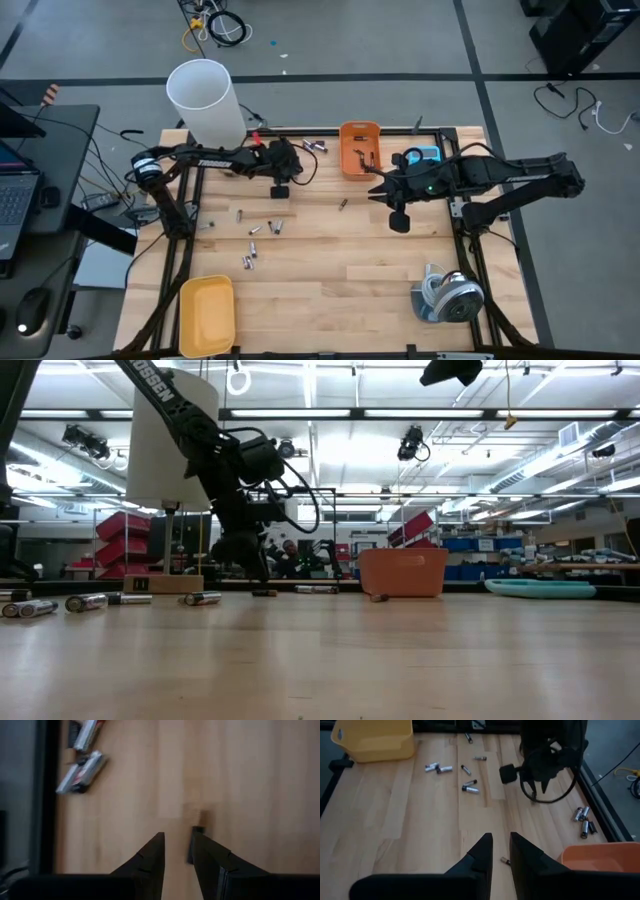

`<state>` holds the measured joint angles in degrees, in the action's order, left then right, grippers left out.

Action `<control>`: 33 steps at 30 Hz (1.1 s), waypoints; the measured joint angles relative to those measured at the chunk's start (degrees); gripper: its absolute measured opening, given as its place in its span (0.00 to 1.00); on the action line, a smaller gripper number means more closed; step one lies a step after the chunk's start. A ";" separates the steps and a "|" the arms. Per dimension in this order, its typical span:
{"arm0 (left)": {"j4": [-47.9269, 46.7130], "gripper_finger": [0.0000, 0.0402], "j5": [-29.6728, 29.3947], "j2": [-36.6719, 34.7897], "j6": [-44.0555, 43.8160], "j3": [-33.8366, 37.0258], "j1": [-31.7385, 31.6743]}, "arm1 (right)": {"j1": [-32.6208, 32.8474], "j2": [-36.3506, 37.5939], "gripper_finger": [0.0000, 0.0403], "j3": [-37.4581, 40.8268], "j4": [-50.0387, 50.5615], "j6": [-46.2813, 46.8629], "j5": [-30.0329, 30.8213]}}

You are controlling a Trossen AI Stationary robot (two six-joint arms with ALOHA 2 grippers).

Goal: Sort batteries
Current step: Put the black battery into the orange bin

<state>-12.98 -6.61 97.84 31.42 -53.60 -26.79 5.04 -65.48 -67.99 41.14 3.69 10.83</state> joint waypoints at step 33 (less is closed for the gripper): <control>5.39 0.42 6.90 0.08 0.00 4.39 -3.95 | 0.00 -0.01 0.13 3.06 -2.68 0.58 -0.04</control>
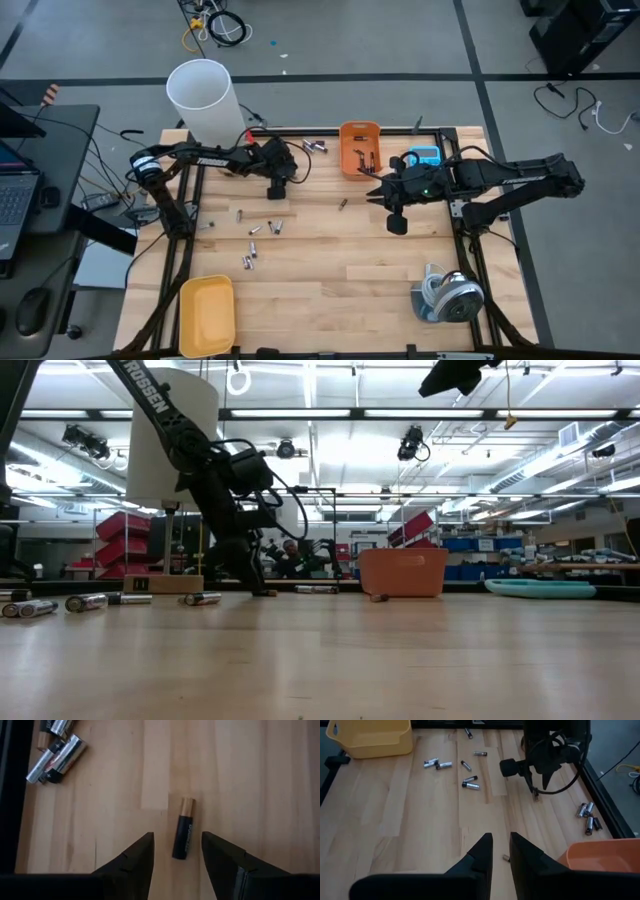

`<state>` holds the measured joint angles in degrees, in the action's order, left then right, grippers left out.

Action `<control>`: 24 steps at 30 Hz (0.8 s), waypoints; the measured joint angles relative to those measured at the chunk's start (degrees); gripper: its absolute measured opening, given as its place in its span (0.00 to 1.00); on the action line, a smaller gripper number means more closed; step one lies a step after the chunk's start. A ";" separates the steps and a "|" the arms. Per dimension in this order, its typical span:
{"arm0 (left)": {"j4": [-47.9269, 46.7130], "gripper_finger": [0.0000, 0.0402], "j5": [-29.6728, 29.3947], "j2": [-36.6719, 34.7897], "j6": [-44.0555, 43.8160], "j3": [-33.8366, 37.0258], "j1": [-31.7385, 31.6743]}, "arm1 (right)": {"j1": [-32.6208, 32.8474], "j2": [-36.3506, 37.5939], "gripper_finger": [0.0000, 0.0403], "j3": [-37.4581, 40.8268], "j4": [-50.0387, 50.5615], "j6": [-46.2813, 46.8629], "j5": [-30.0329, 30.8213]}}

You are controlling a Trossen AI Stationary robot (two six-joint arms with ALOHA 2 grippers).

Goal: Sort batteries
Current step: Put the black battery into the orange bin

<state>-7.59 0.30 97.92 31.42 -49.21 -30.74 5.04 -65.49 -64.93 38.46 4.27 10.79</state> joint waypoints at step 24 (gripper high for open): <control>0.66 0.25 0.10 3.38 -0.28 -0.11 0.11 | 0.13 0.00 0.13 0.00 0.13 0.02 -0.24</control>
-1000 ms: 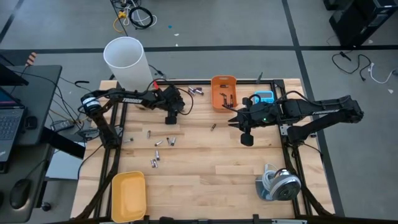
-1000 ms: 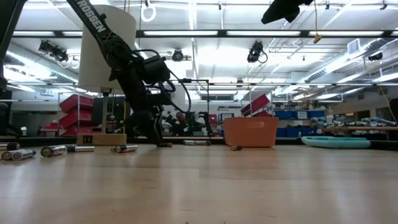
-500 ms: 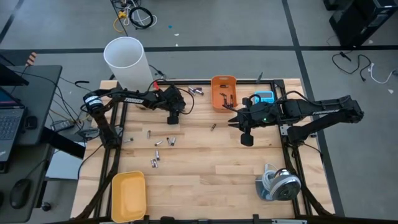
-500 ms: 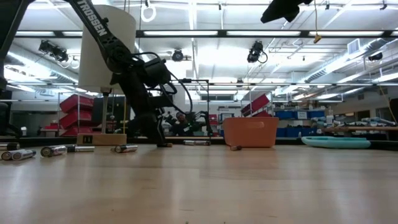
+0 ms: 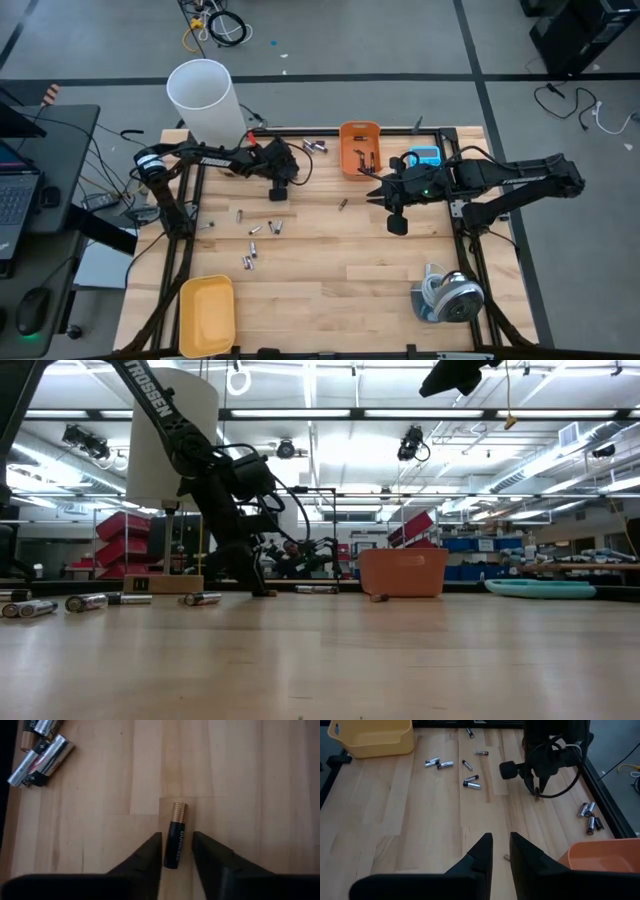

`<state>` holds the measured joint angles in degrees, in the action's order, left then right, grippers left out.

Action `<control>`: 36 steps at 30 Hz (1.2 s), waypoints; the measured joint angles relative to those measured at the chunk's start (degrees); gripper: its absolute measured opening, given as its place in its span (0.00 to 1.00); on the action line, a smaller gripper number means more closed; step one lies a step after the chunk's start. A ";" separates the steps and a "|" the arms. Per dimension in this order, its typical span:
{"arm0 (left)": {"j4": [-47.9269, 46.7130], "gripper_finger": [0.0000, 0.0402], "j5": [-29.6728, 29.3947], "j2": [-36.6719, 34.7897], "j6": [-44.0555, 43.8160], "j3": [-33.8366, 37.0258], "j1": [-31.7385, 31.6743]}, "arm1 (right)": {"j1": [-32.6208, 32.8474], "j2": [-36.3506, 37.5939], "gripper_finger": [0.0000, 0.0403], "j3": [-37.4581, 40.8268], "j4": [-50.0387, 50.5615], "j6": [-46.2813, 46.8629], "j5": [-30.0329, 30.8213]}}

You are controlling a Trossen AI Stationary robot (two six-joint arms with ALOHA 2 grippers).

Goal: Sort batteries
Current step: Put the black battery into the orange bin

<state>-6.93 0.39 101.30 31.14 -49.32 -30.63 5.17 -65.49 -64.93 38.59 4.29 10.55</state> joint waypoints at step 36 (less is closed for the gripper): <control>0.30 0.00 -3.10 -9.84 -3.95 0.22 7.81 | 0.00 0.02 0.13 1.03 -5.48 0.20 0.02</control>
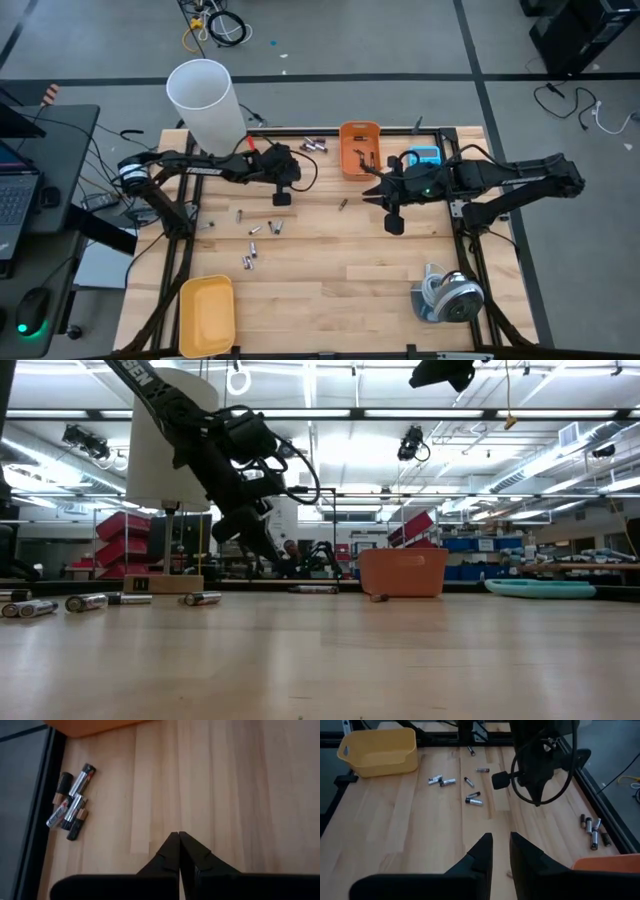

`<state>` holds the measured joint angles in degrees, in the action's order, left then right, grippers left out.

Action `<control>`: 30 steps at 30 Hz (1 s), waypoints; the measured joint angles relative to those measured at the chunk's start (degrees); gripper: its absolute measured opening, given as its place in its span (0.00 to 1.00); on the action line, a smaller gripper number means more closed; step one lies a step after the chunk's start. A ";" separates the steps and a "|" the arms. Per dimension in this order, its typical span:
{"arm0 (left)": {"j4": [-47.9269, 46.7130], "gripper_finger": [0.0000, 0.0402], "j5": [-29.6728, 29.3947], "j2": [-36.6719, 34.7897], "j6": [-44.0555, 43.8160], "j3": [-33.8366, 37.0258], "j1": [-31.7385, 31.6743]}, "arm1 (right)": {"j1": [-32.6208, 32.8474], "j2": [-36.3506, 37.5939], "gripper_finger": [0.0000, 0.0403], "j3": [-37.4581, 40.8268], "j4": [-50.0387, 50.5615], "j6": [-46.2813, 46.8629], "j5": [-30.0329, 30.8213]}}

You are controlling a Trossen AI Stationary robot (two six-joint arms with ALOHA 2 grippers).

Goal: Sort batteries
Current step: Put the black battery into the orange bin

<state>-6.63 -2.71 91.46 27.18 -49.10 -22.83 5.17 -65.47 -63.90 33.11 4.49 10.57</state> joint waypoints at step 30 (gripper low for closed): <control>27.50 0.03 1.94 3.93 -17.89 -0.07 15.42 | -0.94 -10.38 0.13 1.31 2.30 1.97 9.01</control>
<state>20.87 -0.77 95.39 9.29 -49.17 -7.41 4.23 -75.86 -62.59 35.41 6.46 19.57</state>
